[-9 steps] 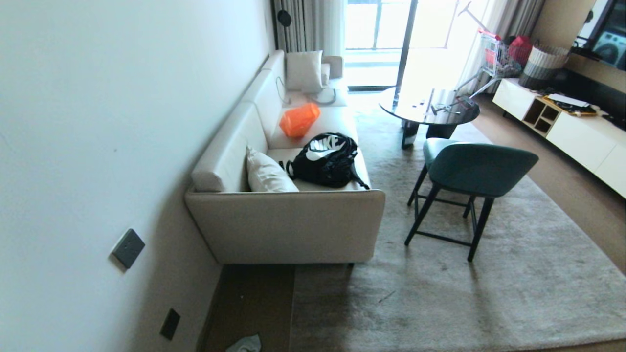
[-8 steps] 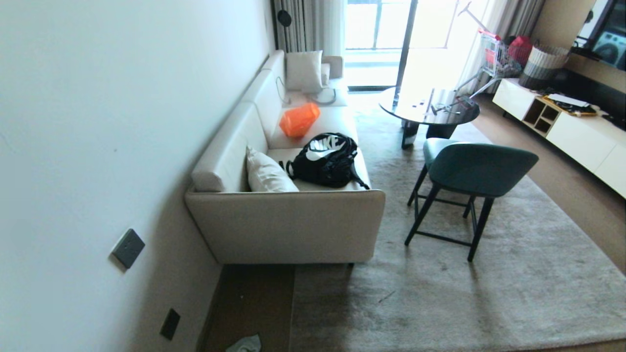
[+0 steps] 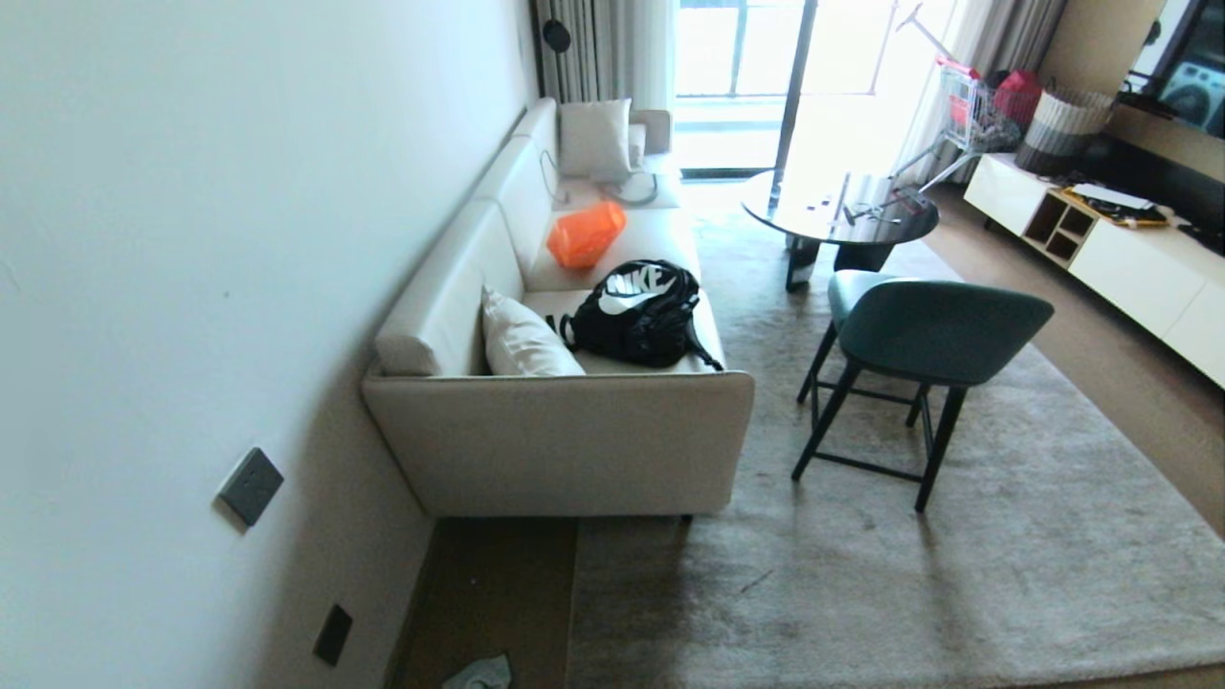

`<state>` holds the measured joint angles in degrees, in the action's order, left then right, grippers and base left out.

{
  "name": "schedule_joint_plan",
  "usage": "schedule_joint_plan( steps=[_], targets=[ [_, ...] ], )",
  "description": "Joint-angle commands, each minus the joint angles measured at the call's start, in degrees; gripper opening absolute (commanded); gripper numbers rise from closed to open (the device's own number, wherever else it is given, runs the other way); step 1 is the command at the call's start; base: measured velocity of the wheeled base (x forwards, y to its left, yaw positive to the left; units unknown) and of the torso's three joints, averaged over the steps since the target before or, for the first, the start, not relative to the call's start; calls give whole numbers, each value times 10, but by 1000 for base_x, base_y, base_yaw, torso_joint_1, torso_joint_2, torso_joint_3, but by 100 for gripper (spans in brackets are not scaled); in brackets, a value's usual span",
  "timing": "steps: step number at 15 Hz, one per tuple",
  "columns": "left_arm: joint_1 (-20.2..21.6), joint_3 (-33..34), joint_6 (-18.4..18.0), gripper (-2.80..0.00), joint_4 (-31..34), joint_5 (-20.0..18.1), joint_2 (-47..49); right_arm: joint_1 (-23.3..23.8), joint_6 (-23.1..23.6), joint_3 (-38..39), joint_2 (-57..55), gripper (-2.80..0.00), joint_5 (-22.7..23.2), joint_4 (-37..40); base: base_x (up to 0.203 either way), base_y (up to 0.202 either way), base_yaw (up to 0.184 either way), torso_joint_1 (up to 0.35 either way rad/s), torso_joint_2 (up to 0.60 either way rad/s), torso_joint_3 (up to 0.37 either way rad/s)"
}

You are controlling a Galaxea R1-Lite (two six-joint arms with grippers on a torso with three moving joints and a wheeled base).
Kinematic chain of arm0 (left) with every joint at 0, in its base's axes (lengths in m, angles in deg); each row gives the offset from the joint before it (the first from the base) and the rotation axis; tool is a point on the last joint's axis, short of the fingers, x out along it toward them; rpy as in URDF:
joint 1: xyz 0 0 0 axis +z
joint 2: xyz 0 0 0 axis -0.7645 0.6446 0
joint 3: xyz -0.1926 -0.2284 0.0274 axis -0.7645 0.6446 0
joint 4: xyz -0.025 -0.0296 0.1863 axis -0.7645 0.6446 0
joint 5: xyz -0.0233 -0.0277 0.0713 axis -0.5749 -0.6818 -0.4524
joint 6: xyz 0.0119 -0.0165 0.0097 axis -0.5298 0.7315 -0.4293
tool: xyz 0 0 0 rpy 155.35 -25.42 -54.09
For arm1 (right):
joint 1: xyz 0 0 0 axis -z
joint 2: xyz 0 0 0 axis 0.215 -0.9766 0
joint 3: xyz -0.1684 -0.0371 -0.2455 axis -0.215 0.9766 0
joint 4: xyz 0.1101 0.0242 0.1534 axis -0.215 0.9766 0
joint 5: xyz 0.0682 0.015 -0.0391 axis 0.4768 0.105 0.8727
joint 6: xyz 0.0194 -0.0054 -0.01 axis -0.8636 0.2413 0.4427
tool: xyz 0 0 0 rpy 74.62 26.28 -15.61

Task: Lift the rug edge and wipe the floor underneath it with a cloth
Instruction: Pick up the rag

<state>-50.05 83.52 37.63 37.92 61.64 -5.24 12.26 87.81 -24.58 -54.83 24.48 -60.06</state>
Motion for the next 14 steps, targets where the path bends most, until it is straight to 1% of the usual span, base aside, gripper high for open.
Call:
schedule_joint_plan(
  steps=[1, 14],
  targets=[
    [0, 0, 0, -280, 0, 0, 0, 0, 0, 0, -1, -280, 1, 0, 0, 0, 0, 0, 0, 0],
    [0, 0, 0, -280, 0, 0, 0, 0, 0, 0, -1, -280, 0, 0, 0, 0, 0, 0, 0, 0]
  ],
)
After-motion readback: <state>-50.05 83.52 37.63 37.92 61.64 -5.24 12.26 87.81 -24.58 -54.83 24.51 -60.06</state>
